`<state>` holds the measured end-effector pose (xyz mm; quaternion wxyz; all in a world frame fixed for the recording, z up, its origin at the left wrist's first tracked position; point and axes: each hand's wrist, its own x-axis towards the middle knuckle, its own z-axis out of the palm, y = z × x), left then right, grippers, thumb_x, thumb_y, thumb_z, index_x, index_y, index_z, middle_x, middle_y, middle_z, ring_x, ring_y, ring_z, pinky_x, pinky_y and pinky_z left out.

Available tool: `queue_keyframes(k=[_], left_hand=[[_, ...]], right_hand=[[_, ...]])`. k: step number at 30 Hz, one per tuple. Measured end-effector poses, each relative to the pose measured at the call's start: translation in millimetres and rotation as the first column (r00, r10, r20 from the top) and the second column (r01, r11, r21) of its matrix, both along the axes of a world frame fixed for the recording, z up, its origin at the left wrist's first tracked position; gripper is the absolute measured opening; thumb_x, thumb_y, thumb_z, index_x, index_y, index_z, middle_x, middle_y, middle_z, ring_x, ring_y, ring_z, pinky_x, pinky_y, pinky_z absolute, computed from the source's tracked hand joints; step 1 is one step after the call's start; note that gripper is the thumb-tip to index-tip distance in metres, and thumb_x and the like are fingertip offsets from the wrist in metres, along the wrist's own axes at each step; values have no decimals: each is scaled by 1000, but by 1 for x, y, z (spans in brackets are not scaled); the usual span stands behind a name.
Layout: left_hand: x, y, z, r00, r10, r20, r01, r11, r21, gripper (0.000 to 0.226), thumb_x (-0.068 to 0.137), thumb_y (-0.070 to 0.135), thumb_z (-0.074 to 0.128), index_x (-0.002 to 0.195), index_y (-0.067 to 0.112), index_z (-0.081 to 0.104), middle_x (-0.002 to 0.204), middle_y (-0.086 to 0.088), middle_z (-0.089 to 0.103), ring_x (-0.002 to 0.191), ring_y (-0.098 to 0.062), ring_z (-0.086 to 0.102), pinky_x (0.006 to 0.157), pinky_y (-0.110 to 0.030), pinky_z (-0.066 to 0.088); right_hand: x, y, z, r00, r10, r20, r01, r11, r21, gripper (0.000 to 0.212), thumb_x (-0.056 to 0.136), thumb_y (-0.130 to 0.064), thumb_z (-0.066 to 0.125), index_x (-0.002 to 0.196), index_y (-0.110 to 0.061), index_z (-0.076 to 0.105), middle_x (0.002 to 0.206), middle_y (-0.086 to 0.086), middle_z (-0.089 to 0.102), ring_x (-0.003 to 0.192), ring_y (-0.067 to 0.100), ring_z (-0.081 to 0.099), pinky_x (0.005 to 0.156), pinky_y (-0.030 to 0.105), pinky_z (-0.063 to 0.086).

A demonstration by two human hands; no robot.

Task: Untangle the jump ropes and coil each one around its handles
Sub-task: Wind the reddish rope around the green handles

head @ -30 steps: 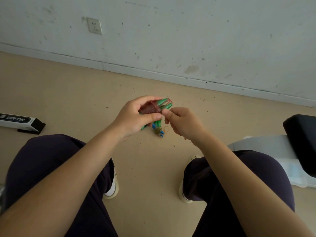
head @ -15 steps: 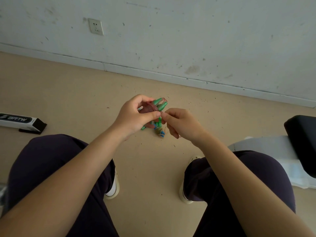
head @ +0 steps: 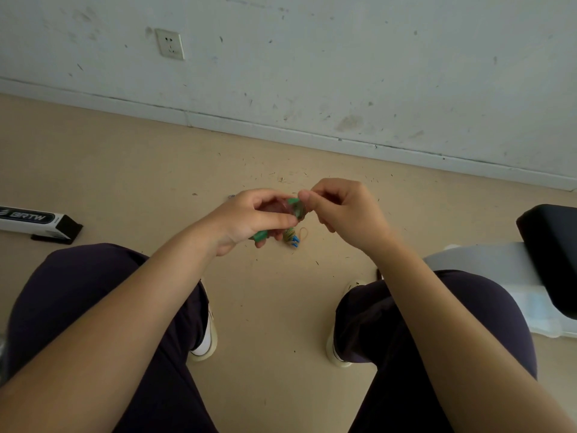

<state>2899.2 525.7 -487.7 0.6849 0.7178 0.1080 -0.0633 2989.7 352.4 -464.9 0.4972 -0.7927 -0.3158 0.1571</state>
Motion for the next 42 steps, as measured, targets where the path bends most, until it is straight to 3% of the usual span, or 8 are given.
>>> queue_keyframes(k=[7, 11, 14, 18, 23, 28, 34, 42], left_hand=[[5, 6, -4, 949, 313, 29, -311, 948, -64, 26, 88, 5, 71, 109, 4, 56, 90, -14, 69, 67, -21, 70, 49, -33, 52], [6, 8, -11, 915, 399, 59, -399, 917, 0, 26, 88, 13, 74, 109, 5, 61, 88, -14, 76, 77, -31, 74, 59, -38, 55], [6, 6, -8, 889, 451, 78, -449, 892, -48, 27, 89, 9, 72, 112, 2, 60, 93, -16, 74, 69, -21, 73, 52, -31, 52], [5, 7, -4, 880, 465, 92, -458, 884, -90, 28, 88, 6, 72, 113, 0, 61, 89, -14, 74, 71, -21, 73, 49, -28, 51], [4, 6, -7, 905, 417, 81, -412, 908, -73, 27, 88, 9, 73, 112, 2, 64, 86, -16, 76, 78, -27, 73, 54, -32, 52], [6, 4, -4, 883, 464, 70, -457, 884, -95, 28, 88, 7, 73, 113, 1, 62, 92, -19, 75, 76, -24, 74, 51, -28, 53], [7, 6, -6, 885, 463, 48, -461, 886, -55, 25, 88, 9, 73, 110, 2, 64, 88, -16, 76, 69, -22, 73, 51, -29, 53], [6, 2, -7, 908, 414, 66, -412, 910, -46, 24, 87, 7, 73, 108, 1, 64, 85, -18, 75, 61, -19, 70, 50, -30, 50]], right_hand=[[8, -5, -5, 991, -68, -118, 72, 997, 29, 16, 96, -15, 58, 112, -20, 61, 69, 15, 67, 50, 21, 52, 49, 28, 44], [8, -4, -5, 970, -24, -243, 51, 993, 105, 10, 97, -9, 57, 102, -8, 66, 66, 15, 62, 48, 23, 50, 45, 28, 42], [7, -2, -6, 935, 0, -355, 61, 985, 160, 11, 95, -6, 60, 102, -1, 67, 68, 13, 64, 49, 23, 53, 47, 27, 45], [10, -1, -8, 844, -52, -533, 226, 937, 267, 11, 91, -4, 65, 101, -3, 66, 76, 12, 71, 60, 22, 65, 55, 24, 52], [16, 0, -15, 867, -251, -431, 375, 898, 232, 14, 90, -6, 67, 102, -1, 61, 83, 13, 75, 73, 24, 72, 64, 28, 56], [16, -1, -10, 886, -255, -388, 365, 899, 243, 17, 88, -8, 71, 99, 3, 64, 78, 13, 74, 69, 26, 71, 62, 29, 57], [16, -4, -3, 899, -99, -426, 236, 930, 282, 3, 88, -9, 69, 89, -6, 68, 69, 12, 70, 57, 22, 64, 54, 26, 50], [13, -7, -1, 773, 287, -566, -23, 904, 427, 12, 86, -12, 64, 90, -13, 75, 59, 2, 58, 48, 12, 43, 52, 22, 37]])
